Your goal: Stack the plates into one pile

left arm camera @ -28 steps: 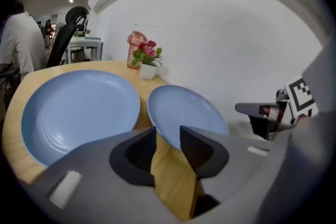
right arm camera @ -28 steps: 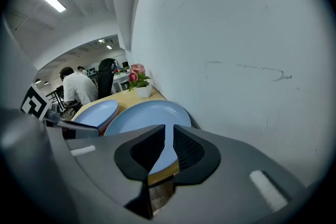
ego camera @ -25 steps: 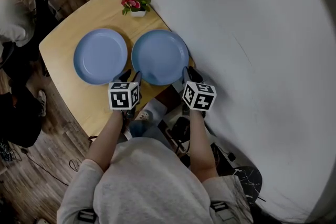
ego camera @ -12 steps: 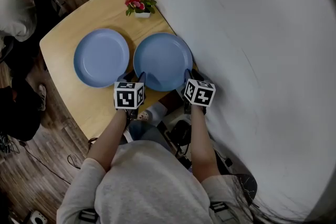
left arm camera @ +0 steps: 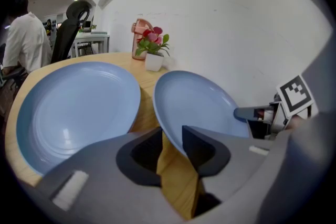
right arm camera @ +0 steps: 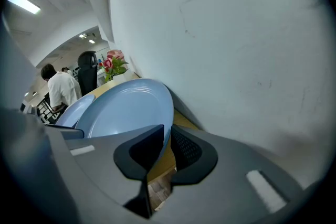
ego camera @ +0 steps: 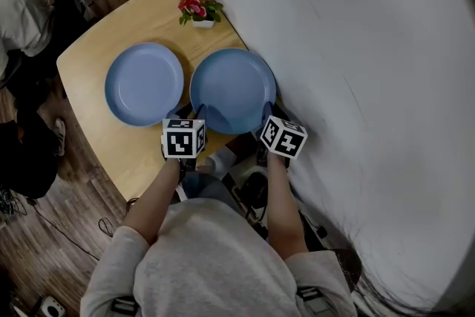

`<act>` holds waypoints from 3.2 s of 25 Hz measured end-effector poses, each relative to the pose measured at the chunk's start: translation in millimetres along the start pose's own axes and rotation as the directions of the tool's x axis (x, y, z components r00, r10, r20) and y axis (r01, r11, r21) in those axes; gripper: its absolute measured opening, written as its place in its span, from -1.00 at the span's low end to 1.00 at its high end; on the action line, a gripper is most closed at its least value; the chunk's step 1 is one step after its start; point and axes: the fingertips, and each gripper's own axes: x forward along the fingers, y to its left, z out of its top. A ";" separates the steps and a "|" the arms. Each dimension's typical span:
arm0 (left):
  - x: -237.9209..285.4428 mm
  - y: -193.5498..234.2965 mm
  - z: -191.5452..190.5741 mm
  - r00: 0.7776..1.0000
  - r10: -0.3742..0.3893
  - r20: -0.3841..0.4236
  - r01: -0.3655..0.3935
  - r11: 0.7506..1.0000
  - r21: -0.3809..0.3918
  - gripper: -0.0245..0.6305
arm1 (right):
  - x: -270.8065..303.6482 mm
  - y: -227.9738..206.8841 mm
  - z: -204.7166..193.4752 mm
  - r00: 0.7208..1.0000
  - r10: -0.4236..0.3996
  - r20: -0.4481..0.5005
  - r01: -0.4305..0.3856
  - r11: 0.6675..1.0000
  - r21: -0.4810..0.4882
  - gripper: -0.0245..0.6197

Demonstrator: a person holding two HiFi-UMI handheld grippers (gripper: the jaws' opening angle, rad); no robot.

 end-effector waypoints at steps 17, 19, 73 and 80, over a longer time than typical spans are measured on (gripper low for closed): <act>-77.3 37.5 49.7 0.980 0.070 0.188 -0.066 0.997 -0.030 -0.44 | -39.6 75.2 49.0 0.981 0.101 0.163 -0.097 0.995 -0.035 -0.78; -90.6 46.5 52.2 0.974 0.089 0.209 -0.083 0.996 -0.037 -0.44 | -43.1 89.3 50.6 0.978 0.123 0.170 -0.118 0.992 -0.039 -0.78; -114.3 255.8 46.6 0.998 -0.039 0.053 0.034 0.994 0.101 -0.47 | 3.0 278.2 -38.4 0.998 -0.054 0.042 0.050 0.995 0.084 -0.77; -100.1 259.5 42.7 0.996 -0.083 0.015 0.080 0.988 0.134 -0.46 | 8.4 276.6 -44.6 0.993 -0.110 0.033 0.107 0.990 0.091 -0.77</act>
